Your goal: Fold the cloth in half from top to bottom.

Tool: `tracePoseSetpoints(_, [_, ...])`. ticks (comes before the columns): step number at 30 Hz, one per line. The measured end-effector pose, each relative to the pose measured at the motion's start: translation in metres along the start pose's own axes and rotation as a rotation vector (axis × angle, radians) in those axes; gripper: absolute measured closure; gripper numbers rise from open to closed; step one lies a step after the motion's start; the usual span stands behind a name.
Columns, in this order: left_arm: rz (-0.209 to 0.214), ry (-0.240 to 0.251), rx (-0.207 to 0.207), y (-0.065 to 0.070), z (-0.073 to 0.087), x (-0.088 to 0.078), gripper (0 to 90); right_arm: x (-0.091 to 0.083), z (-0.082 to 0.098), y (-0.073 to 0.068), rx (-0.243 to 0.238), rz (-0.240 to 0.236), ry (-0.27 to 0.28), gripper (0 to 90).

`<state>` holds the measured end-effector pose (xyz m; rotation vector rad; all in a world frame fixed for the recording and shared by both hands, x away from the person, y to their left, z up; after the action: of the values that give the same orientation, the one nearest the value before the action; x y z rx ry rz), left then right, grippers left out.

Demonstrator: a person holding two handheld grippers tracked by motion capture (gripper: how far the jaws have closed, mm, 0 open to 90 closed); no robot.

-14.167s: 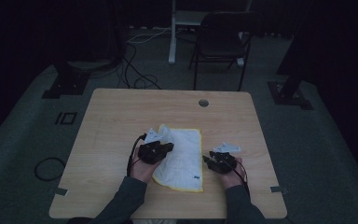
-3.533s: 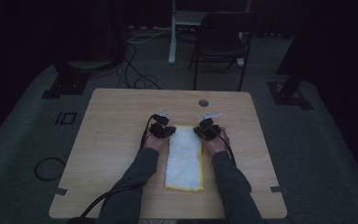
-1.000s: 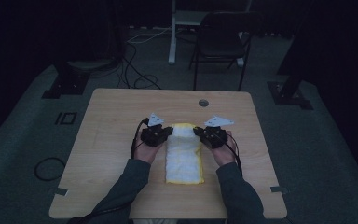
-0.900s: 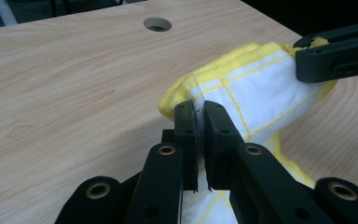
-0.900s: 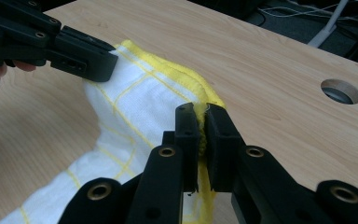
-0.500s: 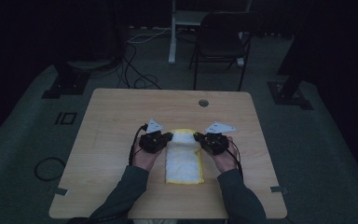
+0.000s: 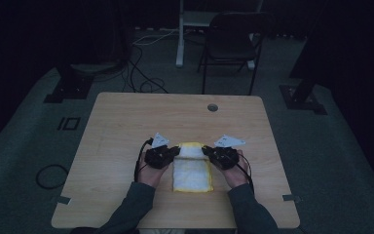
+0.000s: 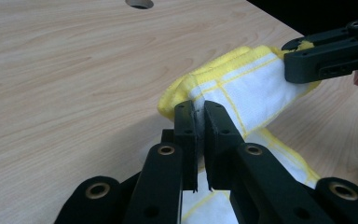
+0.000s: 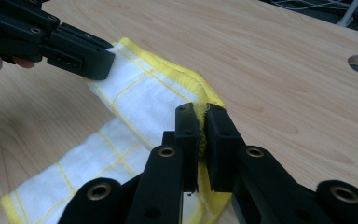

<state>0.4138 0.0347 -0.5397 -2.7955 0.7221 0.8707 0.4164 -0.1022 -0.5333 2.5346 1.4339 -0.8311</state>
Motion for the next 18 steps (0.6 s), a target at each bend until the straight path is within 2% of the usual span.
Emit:
tracePoseSetpoints(10, [0.011, 0.026, 0.008, 0.006, -0.001, -0.014, 85.2, -0.009, -0.004, -0.008, -0.017, 0.002, 0.021, 84.9])
tracePoseSetpoints(18, [0.017, 0.0, 0.016, 0.012, 0.018, -0.017, 85.0, -0.01, 0.011, -0.02, -0.015, -0.01, 0.01, 84.9])
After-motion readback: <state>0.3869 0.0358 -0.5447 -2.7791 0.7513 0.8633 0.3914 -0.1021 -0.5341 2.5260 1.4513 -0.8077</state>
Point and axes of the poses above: each handheld gripper's, and its own axes: x roughly forward along the jaws, z roughly out of its underside, y roughly to its right, the point moved 10 cm from there along x, roughly forward along the jaws, and after that the axes turned 15 degrees about -z, right-handed, at the moved point
